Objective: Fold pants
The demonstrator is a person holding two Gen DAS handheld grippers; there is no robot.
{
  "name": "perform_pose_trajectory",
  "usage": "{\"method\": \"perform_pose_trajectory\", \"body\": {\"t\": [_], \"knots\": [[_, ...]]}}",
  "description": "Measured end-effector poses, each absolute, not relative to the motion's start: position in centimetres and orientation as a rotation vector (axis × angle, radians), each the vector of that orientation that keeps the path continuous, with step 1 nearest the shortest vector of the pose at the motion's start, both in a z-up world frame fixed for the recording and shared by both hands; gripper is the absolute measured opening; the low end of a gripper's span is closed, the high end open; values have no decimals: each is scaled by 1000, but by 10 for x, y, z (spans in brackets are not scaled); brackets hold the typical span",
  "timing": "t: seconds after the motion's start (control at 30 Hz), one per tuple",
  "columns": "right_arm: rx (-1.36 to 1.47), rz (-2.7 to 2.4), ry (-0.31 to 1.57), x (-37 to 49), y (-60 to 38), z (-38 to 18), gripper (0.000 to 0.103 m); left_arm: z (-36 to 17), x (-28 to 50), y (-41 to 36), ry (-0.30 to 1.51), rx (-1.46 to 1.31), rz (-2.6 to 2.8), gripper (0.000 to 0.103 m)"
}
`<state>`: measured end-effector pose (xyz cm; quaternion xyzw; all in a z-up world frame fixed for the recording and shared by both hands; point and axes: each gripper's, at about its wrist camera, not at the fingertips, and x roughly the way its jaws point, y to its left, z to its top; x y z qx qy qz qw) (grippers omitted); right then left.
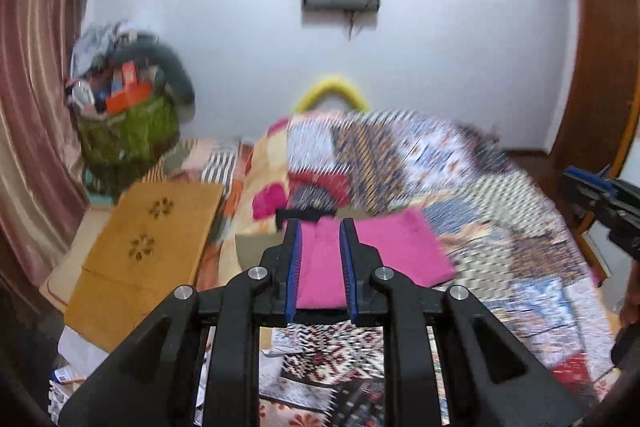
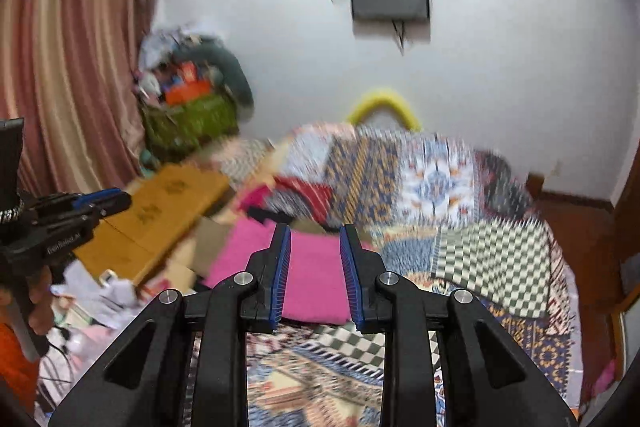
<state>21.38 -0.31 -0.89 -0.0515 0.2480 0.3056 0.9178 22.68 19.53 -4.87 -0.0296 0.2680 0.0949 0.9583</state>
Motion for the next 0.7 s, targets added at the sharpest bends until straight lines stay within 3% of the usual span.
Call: {"method": "perform_pose_trajectory", "body": {"t": [0.37, 0.47, 0.53, 0.63, 0.7], "knots": [[-27, 713, 289, 81, -44, 53, 23, 20, 88, 138, 329, -49, 163, 22], [-3, 708, 254, 59, -52, 56, 32, 26, 58, 126, 284, -39, 167, 43], [12, 696, 229, 49, -55, 56, 53, 28, 41, 121, 255, -40, 174, 51], [10, 674, 203, 35, -58, 57, 63, 30, 24, 117, 239, -54, 176, 66], [11, 662, 195, 28, -61, 57, 73, 30, 15, 115, 223, -52, 188, 84]]}}
